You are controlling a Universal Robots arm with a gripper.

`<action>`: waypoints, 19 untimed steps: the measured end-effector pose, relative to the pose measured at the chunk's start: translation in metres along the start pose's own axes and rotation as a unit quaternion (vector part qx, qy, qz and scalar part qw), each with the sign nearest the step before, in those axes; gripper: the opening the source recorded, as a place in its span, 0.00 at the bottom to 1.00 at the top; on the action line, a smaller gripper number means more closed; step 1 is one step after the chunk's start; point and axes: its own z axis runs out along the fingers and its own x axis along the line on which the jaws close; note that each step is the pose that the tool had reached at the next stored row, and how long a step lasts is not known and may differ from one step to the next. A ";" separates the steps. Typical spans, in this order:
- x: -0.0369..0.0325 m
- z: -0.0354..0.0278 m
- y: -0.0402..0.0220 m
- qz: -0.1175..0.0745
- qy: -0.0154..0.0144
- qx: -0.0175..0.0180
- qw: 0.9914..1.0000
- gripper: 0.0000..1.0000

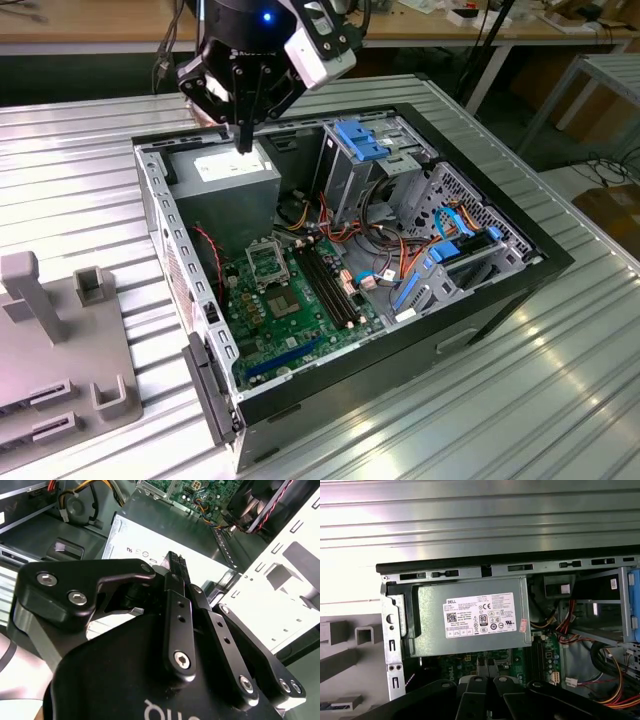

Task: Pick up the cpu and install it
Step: 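Reach for the cpu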

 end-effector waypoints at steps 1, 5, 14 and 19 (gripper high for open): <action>0.0003 0.0000 0.0000 0.000 0.000 0.000 1.000 0.11; 0.0016 -0.0001 -0.0001 0.000 0.000 0.000 1.000 0.11; 0.0044 -0.0001 -0.0003 0.000 0.000 0.000 1.000 0.11; 0.0057 -0.0001 -0.0004 0.000 0.000 0.000 1.000 0.11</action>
